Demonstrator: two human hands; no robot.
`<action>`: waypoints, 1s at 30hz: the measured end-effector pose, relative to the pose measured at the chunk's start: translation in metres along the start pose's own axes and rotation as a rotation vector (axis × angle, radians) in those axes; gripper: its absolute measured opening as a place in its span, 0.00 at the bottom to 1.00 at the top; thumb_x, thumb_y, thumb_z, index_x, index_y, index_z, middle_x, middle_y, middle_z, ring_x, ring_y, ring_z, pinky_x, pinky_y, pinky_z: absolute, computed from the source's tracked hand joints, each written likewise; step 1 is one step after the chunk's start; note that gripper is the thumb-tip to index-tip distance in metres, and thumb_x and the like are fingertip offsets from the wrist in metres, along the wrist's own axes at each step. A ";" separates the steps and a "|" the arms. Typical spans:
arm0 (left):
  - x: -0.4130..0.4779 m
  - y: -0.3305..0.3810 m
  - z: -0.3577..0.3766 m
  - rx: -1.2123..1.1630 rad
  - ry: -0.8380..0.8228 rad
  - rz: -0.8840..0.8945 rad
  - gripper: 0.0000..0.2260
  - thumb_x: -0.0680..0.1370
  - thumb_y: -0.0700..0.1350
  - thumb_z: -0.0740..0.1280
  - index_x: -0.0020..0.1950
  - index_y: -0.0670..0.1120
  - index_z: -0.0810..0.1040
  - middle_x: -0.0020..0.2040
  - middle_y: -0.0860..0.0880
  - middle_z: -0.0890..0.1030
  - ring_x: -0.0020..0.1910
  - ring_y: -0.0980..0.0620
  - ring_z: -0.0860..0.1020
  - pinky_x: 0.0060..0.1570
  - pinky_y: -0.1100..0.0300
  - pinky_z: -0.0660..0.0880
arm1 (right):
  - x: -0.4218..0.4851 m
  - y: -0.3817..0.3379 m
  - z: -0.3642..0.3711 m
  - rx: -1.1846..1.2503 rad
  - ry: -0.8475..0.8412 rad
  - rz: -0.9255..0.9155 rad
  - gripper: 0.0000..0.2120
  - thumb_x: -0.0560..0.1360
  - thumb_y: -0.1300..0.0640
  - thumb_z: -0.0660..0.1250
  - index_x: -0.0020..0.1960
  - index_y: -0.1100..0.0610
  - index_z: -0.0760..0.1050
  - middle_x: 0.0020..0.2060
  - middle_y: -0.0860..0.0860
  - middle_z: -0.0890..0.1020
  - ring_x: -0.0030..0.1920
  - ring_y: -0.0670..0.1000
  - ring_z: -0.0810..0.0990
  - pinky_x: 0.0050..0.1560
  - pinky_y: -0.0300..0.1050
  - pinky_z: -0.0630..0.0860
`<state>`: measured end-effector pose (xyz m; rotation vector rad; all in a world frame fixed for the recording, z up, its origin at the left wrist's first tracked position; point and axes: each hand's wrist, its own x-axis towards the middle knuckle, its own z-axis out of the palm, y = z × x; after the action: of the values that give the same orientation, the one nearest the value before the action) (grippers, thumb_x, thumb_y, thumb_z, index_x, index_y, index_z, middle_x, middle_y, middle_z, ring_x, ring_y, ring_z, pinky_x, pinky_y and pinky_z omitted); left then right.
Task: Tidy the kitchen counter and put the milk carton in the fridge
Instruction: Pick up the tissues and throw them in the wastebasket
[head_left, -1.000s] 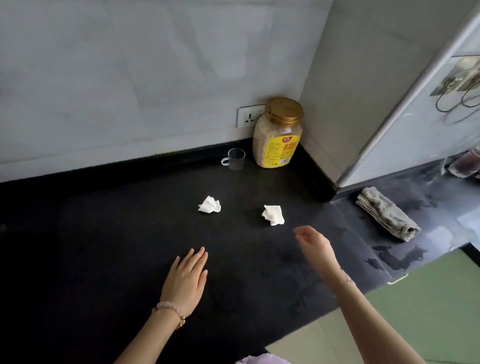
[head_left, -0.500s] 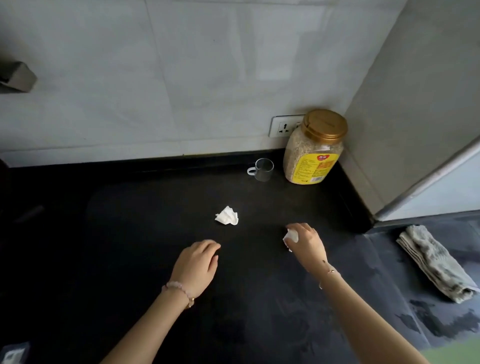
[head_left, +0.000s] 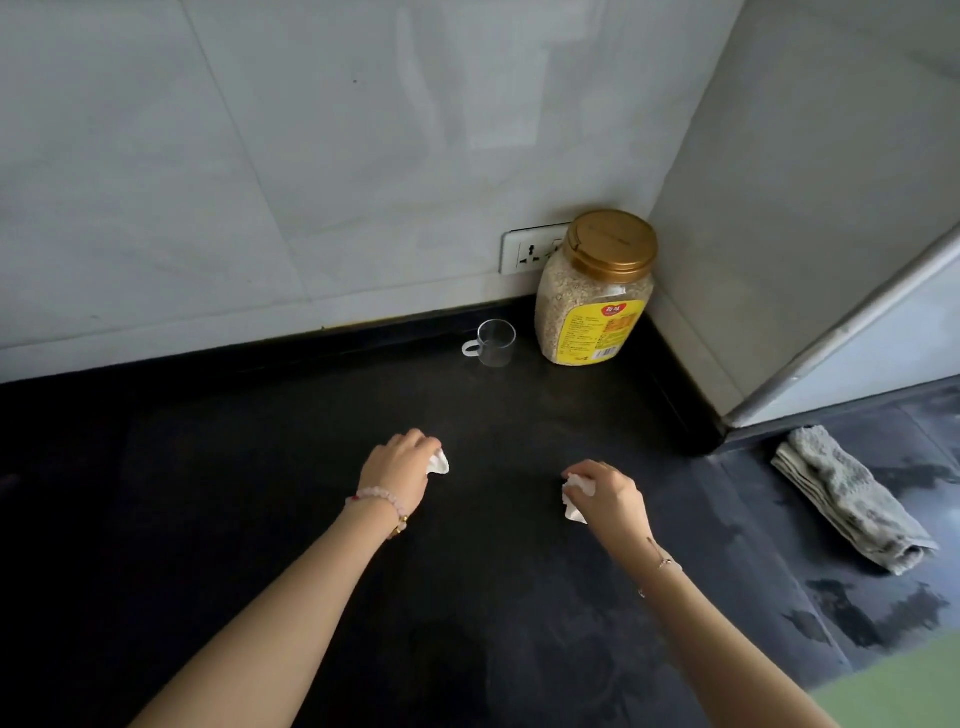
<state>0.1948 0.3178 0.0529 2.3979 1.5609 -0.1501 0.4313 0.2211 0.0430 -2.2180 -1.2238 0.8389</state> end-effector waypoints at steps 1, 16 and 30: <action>-0.002 0.000 0.000 -0.008 0.014 -0.013 0.16 0.80 0.40 0.63 0.67 0.49 0.71 0.67 0.49 0.74 0.63 0.49 0.75 0.59 0.55 0.76 | -0.002 0.001 -0.002 0.018 0.005 0.013 0.09 0.72 0.58 0.66 0.51 0.52 0.80 0.47 0.47 0.80 0.47 0.50 0.77 0.45 0.40 0.70; -0.116 0.062 0.002 -0.978 -0.096 0.030 0.12 0.78 0.51 0.68 0.41 0.43 0.76 0.40 0.40 0.82 0.39 0.49 0.77 0.39 0.57 0.71 | -0.145 0.045 -0.046 0.451 0.343 0.216 0.05 0.71 0.56 0.68 0.39 0.47 0.80 0.34 0.48 0.85 0.36 0.49 0.83 0.40 0.44 0.77; -0.287 0.186 0.086 -0.636 -0.797 0.628 0.15 0.81 0.55 0.61 0.41 0.46 0.74 0.37 0.53 0.76 0.38 0.53 0.74 0.41 0.59 0.70 | -0.488 0.166 0.042 0.760 1.016 0.827 0.03 0.72 0.62 0.69 0.43 0.57 0.82 0.31 0.47 0.81 0.33 0.45 0.79 0.40 0.44 0.78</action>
<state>0.2508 -0.0297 0.0697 1.8320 0.3847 -0.3543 0.2946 -0.2775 0.0442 -1.9368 0.4570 0.2169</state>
